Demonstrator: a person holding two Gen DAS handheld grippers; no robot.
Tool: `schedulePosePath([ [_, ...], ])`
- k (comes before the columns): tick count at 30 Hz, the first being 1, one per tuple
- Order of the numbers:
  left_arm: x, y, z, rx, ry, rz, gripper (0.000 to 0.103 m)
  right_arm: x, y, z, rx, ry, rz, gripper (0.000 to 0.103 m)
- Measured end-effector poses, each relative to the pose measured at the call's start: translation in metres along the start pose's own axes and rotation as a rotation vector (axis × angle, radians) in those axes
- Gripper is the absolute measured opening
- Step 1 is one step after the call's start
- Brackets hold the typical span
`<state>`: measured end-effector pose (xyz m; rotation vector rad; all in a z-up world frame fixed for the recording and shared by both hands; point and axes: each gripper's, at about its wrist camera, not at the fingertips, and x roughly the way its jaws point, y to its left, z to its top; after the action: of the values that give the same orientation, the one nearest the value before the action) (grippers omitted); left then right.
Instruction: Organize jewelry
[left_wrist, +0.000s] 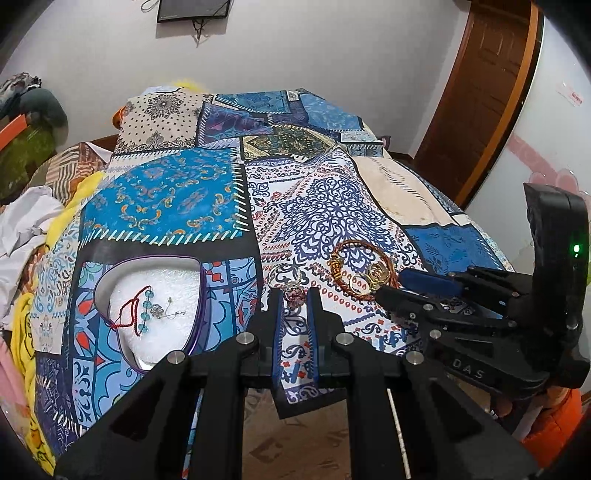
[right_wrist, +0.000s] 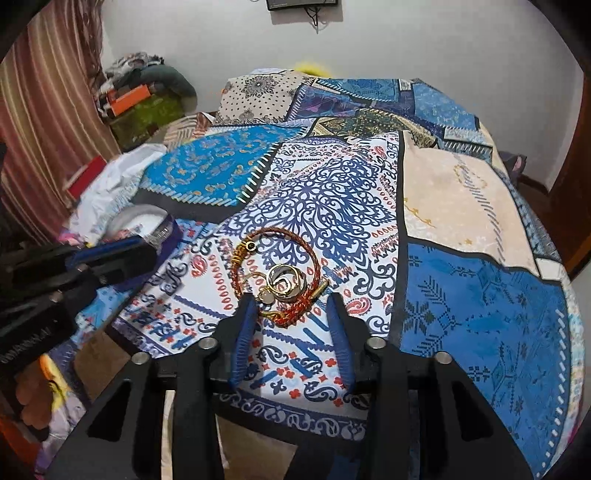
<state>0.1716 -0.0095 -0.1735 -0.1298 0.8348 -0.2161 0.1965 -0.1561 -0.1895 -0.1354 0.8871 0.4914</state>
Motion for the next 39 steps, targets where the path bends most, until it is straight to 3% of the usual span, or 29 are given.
schedulePosePath([
  [3, -0.001, 0.001, 0.0, -0.005, -0.003, -0.004, 0.011, 0.002, -0.001, 0.0, -0.005, 0.003, -0.005, 0.011],
  [11, -0.009, 0.001, -0.001, -0.004, -0.018, -0.003, 0.011, -0.004, -0.004, 0.0, 0.025, -0.013, 0.007, 0.005],
  [24, -0.024, 0.003, -0.001, -0.014, -0.046, 0.003, 0.011, -0.043, 0.001, 0.014, 0.012, -0.116, -0.002, 0.003],
  [39, -0.063, 0.032, -0.002, -0.055, -0.118, 0.052, 0.011, -0.069, 0.047, 0.041, -0.058, -0.222, 0.046, 0.003],
])
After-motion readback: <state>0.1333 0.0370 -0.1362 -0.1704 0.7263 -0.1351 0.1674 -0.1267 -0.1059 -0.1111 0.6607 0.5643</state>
